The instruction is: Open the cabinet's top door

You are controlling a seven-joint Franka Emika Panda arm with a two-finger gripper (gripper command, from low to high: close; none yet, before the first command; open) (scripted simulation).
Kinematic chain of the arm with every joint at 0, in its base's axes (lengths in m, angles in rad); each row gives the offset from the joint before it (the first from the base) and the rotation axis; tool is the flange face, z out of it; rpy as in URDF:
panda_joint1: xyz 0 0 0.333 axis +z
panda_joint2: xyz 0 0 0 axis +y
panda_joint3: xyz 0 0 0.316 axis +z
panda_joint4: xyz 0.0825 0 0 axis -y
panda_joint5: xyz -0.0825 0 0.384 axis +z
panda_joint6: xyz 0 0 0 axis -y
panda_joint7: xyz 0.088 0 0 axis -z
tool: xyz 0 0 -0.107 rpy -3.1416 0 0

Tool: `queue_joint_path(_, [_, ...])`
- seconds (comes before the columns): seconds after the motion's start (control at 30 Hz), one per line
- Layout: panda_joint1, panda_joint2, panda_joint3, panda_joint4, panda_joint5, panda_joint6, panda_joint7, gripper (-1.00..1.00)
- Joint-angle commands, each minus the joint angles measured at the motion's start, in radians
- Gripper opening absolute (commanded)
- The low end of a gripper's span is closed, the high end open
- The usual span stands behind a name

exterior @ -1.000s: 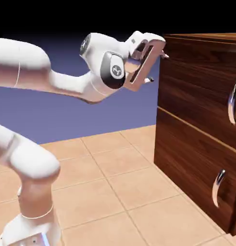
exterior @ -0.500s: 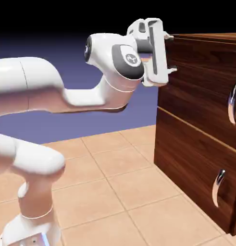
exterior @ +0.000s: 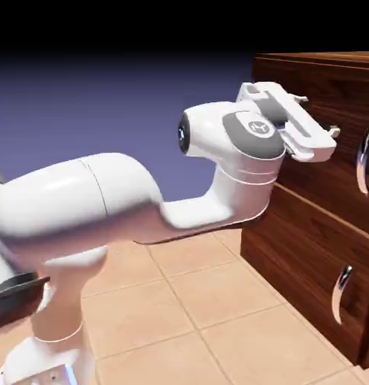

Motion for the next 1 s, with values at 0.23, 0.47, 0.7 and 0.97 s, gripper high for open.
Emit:
queue_joint_path(0.23, [0.153, -0.059, -0.143, 0.105, -0.251, -0.007, -0.164, 1.0])
queue_joint_path(0.47, [0.251, -0.056, -0.173, 0.179, -0.258, -0.041, -0.17, -1.0])
queue_joint_path(0.7, [0.041, -0.08, -0.052, -0.075, -0.278, -0.223, -0.105, -1.0])
queue_joint_path(0.97, [-0.212, -0.108, 0.119, -0.365, -0.223, -0.432, -0.048, -1.0])
